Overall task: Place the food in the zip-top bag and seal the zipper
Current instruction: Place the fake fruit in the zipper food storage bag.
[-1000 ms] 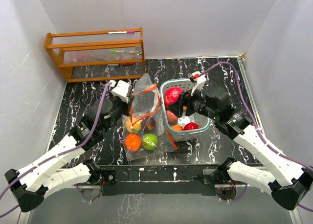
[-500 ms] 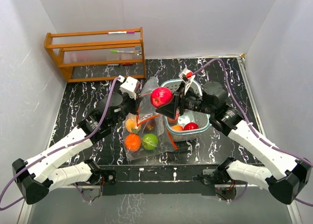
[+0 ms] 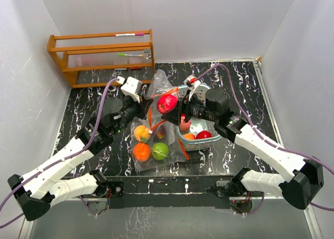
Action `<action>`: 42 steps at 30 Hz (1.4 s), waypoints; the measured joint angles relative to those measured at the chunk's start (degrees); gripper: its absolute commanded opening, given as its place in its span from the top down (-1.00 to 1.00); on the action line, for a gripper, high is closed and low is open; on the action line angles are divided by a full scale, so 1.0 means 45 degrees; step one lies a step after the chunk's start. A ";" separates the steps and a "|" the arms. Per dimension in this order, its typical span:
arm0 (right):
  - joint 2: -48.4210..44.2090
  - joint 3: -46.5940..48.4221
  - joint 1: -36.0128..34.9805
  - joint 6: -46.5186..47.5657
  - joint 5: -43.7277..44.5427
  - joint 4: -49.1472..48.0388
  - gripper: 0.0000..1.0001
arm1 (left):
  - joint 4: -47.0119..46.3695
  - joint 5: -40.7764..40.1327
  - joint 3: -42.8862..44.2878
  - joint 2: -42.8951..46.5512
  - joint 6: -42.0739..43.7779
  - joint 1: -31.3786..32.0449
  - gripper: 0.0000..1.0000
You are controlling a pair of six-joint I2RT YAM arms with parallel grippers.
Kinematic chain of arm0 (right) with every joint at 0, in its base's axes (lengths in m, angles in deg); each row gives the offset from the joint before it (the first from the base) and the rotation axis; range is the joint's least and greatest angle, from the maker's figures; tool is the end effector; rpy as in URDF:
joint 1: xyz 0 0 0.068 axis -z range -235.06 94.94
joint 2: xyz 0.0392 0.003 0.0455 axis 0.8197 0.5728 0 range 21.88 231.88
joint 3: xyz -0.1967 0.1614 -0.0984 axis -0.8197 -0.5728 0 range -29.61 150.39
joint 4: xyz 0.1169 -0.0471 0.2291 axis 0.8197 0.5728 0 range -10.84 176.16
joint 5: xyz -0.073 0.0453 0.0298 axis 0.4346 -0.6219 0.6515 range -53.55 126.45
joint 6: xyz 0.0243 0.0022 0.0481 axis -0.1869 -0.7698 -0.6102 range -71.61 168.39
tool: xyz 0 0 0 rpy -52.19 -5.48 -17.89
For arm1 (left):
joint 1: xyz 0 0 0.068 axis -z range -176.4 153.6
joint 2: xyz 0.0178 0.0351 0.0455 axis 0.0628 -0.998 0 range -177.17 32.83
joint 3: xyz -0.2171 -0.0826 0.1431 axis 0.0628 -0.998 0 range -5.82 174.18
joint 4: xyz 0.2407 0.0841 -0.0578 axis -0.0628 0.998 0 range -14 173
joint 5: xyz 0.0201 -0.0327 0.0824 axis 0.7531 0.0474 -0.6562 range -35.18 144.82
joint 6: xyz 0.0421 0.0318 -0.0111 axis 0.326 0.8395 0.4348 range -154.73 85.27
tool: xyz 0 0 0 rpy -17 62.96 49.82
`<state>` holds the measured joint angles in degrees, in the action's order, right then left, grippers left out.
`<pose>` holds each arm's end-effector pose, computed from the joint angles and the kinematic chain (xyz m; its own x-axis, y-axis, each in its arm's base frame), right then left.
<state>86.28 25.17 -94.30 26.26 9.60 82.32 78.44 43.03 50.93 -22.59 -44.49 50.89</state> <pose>0.1916 0.1774 0.3464 -0.4999 0.0256 -0.8657 -0.7743 0.4346 0.4599 0.1562 -0.1585 0.3944 -0.1114 -0.1239 -0.9860 0.5703 0.8046 -0.1655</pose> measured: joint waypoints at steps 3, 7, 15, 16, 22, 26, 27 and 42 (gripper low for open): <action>0.0189 0.0039 -0.0010 0.0029 0.0996 0.0359 0.31 | 0.0024 0.0194 0.0121 0.0257 -0.0228 0.0000 1.00; 0.0607 0.0083 -0.0005 0.0019 0.2161 0.0981 -0.42 | 0.0083 0.0432 0.0180 0.0505 -0.0457 0.0000 1.00; 0.0986 0.0602 -0.0010 -0.0073 0.2657 0.1258 -0.75 | 0.0233 0.0525 0.0107 0.0549 -0.0758 0.0000 1.00; 0.0986 0.0636 -0.0010 -0.0102 0.2667 0.1253 -0.75 | 0.0228 0.0544 0.0078 0.0544 -0.0806 0.0000 1.00; 0.1205 0.1069 -0.0010 -0.0277 0.2545 0.0996 -0.75 | 0.0097 0.0826 -0.0117 0.0321 -0.1141 -0.0024 1.00; 0.1219 0.1064 -0.0005 -0.0583 0.2307 0.0646 -0.74 | -0.0053 0.0889 -0.0389 0.0233 -0.1326 -0.0024 1.00; 0.1224 0.1064 -0.0005 -0.0690 0.2254 0.0520 -0.75 | -0.0112 0.0918 -0.0466 0.0219 -0.1394 -0.0024 1.00; 0.1098 0.0913 -0.0005 -0.1248 0.1637 0.0126 -0.78 | -0.0316 0.0350 -0.0729 0.0005 -0.1549 -0.0078 1.00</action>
<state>91.22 29.28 -94.32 20.65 16.97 82.89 77.01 44.60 47.65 -22.57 -51.47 50.54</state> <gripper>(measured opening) 0.875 0.010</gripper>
